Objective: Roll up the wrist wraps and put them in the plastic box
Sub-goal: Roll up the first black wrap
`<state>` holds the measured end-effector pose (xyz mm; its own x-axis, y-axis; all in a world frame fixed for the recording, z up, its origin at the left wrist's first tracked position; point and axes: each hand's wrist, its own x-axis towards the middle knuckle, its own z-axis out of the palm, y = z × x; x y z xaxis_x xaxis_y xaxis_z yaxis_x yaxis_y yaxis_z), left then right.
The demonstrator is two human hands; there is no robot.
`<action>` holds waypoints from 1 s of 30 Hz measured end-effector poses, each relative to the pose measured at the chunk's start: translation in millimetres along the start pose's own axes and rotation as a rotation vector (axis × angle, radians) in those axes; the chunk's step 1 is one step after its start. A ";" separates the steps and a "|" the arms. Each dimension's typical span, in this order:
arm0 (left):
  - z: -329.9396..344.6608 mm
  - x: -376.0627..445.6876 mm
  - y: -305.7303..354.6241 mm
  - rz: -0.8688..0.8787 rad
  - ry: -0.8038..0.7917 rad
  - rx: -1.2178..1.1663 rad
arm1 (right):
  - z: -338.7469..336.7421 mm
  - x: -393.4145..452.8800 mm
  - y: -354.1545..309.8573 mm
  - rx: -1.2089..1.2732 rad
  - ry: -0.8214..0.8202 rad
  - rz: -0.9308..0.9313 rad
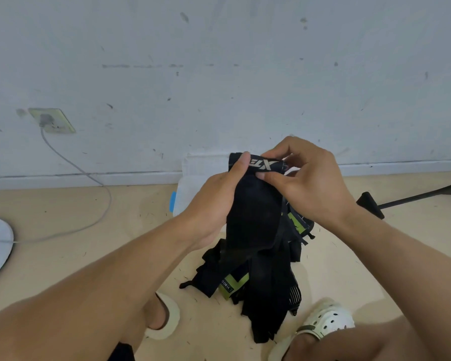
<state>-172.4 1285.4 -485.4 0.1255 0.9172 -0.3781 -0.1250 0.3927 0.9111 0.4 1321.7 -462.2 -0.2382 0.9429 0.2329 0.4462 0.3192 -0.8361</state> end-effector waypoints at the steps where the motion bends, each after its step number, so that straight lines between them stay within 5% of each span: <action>1: -0.2 -0.2 0.7 -0.037 -0.012 -0.055 | 1.8 -0.2 0.0 0.007 0.001 -0.018; 8: -8.9 0.2 4.0 -0.071 -0.007 -0.213 | -2.9 4.0 7.2 -0.011 -0.156 -0.071; 13: -14.5 1.7 4.9 0.001 -0.008 -0.085 | -12.2 6.5 2.9 0.190 -0.180 0.119; 19: -17.5 3.4 4.0 0.100 -0.052 0.189 | -13.8 4.0 2.5 0.125 -0.271 0.267; 30: -14.4 4.7 -11.5 0.170 -0.013 0.298 | -14.3 3.2 2.5 0.034 -0.344 0.277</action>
<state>-184.6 1286.1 -500.0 0.1400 0.9663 -0.2161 0.1478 0.1954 0.9695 13.1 1326.9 -456.5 -0.3897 0.9040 -0.1760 0.5060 0.0505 -0.8610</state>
